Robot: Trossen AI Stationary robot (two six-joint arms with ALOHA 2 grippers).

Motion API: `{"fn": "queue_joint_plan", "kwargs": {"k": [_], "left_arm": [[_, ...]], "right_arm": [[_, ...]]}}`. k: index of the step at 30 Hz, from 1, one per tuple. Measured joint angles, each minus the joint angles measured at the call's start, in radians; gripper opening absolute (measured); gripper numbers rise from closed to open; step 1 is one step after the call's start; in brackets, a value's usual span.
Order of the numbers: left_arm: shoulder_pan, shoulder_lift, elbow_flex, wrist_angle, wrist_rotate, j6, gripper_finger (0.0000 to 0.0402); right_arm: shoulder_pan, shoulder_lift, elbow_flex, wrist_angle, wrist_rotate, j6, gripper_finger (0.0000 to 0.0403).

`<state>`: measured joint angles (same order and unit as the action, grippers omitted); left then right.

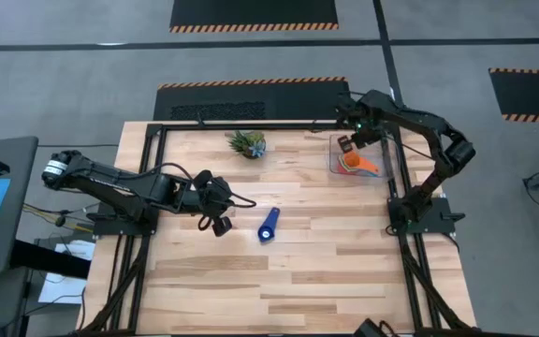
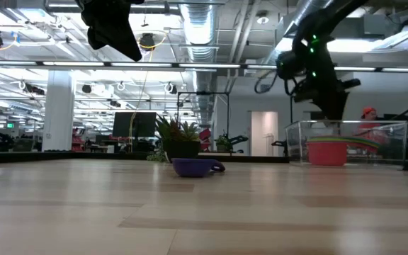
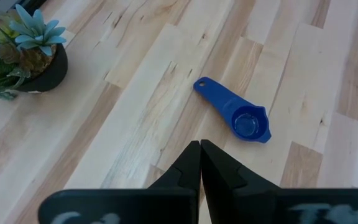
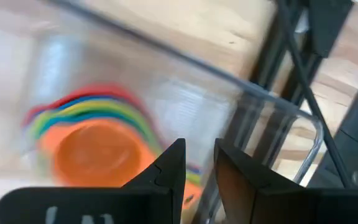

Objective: Nest measuring cups in basket
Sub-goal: Stack the dark blue measuring cup into the orange measuring cup in the transparent bin

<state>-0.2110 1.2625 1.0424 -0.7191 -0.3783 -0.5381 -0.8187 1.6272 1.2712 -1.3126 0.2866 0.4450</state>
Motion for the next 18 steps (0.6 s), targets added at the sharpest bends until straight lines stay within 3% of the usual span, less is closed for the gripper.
{"fn": "queue_joint_plan", "kwargs": {"k": [10,18], "left_arm": [[0.0,0.0,0.0,-0.001,0.0,0.002,0.0],[0.0,0.0,0.0,-0.001,0.006,0.0,0.0]], "right_arm": [[0.179,0.0,0.156,0.044,-0.349,-0.058,0.0107],[0.417,0.0,0.21,0.159,-0.597,-0.061,0.0107]]}}
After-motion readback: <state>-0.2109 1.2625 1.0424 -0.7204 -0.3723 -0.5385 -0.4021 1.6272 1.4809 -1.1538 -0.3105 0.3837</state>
